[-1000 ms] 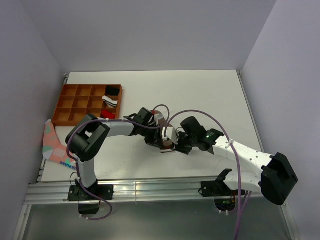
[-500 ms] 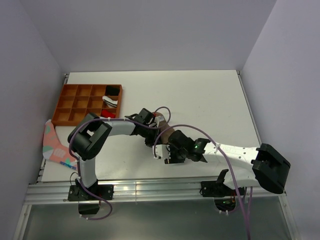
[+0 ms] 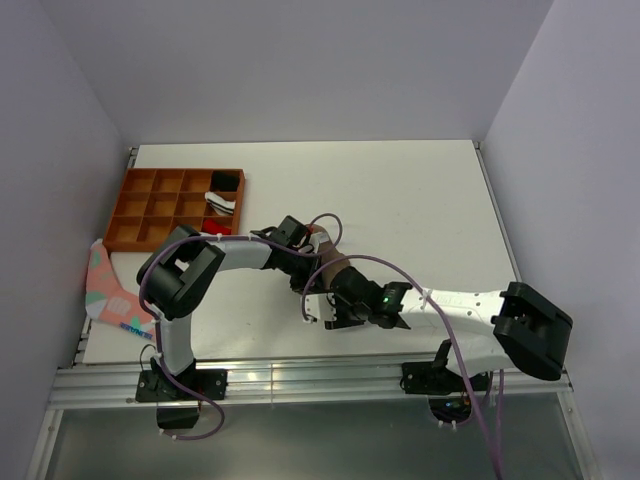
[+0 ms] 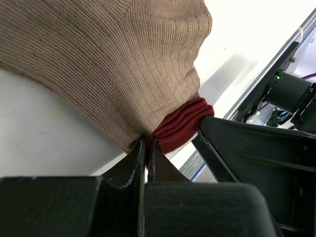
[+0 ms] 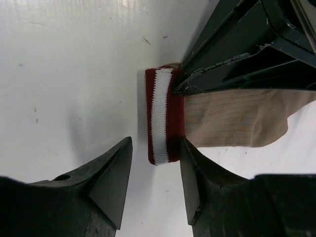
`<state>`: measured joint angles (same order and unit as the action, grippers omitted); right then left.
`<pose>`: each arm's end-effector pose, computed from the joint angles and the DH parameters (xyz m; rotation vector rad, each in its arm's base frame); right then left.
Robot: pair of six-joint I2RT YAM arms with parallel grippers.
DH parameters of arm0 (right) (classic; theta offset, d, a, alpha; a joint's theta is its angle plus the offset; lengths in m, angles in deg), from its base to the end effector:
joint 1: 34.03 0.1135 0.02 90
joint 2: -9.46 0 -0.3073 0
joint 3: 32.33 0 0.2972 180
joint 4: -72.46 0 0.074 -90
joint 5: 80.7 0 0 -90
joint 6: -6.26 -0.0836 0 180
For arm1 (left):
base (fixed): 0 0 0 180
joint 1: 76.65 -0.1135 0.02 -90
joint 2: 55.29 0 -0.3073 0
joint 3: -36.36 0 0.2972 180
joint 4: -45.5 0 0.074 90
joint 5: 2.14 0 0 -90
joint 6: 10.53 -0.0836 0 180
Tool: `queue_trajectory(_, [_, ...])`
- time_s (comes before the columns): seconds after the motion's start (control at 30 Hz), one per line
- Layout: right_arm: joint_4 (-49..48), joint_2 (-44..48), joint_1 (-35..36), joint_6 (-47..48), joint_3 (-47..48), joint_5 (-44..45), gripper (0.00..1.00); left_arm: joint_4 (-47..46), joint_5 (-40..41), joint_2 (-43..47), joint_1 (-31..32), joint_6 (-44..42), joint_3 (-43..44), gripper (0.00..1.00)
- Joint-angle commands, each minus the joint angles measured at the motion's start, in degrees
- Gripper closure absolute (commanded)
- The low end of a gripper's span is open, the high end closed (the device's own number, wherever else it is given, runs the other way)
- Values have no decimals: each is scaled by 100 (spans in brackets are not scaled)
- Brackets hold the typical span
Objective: Roll the socks
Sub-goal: Roll the sock at the center of the board.
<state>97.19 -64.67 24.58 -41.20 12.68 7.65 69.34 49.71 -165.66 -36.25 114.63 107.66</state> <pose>0.1482 0.2476 0.1372 -1.9515 1.5891 0.1507 0.2874 -0.3124 0.0899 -0.3676 -2.8370 1.1999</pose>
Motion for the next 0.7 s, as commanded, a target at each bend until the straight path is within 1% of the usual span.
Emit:
queue_trajectory(0.0, [-393,-93,72,70,-40,295,50,706,616,-328,55,-369,-235,100])
queue_trajectory(0.43, [-816,-444,80,61,-102,578,51,706,590,-292,55,-378,-262,100])
queue_trajectory(0.67, [-903,-445,63,-62,-163,534,62,470,370,-266,55,-238,-376,100])
